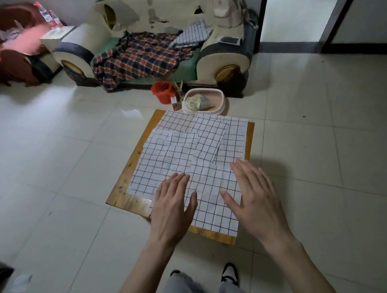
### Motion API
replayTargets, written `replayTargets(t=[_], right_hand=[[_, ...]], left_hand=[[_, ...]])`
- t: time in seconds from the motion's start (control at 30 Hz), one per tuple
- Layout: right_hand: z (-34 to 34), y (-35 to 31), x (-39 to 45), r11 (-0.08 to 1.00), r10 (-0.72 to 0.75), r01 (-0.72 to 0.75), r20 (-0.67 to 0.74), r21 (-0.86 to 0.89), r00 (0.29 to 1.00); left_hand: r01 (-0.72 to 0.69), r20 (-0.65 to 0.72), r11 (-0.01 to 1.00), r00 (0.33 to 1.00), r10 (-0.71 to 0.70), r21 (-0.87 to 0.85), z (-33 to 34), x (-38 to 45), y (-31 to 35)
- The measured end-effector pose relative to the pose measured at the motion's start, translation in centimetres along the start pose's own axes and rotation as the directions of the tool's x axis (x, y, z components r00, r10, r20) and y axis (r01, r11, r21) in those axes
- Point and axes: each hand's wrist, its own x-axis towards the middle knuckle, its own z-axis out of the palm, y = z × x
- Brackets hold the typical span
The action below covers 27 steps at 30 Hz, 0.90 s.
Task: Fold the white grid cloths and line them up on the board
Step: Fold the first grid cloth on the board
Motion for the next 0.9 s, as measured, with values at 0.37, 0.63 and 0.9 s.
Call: replayTargets(t=[0.37, 0.63, 0.9], right_hand=[[8.0, 0.1, 3.1, 0.996, 0.089, -0.088, 0.116, -0.013, 0.989], [15.6, -2.1, 4.4, 0.979, 0.202, -0.201, 0.142, -0.023, 0.969], [23.7, -1.7, 5.8, 0.984, 0.177, -0.172, 0.143, -0.046, 0.974]], left_hand=[[-0.072, 0.099, 0.992, 0.992, 0.082, -0.100, 6.6, 3.3, -6.5], [-0.112, 0.214, 0.975, 0.965, 0.153, -0.190, 12.2, 4.1, -13.0], [-0.166, 0.271, 0.954, 0.934, 0.234, -0.251, 19.3, 6.2, -17.7]])
